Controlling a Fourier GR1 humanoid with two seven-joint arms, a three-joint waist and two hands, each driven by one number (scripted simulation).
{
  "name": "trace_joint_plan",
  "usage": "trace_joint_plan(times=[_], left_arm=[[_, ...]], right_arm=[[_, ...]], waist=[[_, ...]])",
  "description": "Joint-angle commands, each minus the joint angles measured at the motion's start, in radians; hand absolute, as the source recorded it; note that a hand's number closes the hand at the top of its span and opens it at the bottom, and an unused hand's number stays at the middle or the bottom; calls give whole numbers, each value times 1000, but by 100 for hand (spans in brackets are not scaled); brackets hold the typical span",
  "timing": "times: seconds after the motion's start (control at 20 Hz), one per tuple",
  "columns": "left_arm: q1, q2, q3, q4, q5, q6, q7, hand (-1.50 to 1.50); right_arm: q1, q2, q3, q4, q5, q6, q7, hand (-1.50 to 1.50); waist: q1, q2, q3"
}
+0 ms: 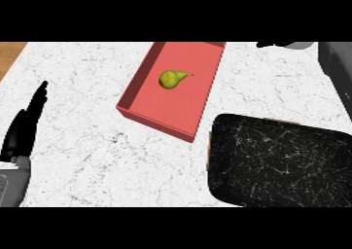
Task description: Pick the pear from the tray and place it in the cardboard box
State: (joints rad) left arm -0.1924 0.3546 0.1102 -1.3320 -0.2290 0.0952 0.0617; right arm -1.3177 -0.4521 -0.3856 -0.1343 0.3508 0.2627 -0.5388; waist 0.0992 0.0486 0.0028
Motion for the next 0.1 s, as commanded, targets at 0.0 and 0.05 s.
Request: trace_joint_plan(times=[0.0,0.05], left_arm=[[-20,19,5,0,1,-16,8,0],[28,3,-1,-13,9,-18,-13,0]], right_arm=[[20,-87,37,3,39,97,-20,-150],[31,-108,41,0,44,124,-40,-150]], waist=[[-1,1,0],[7,-2,0]])
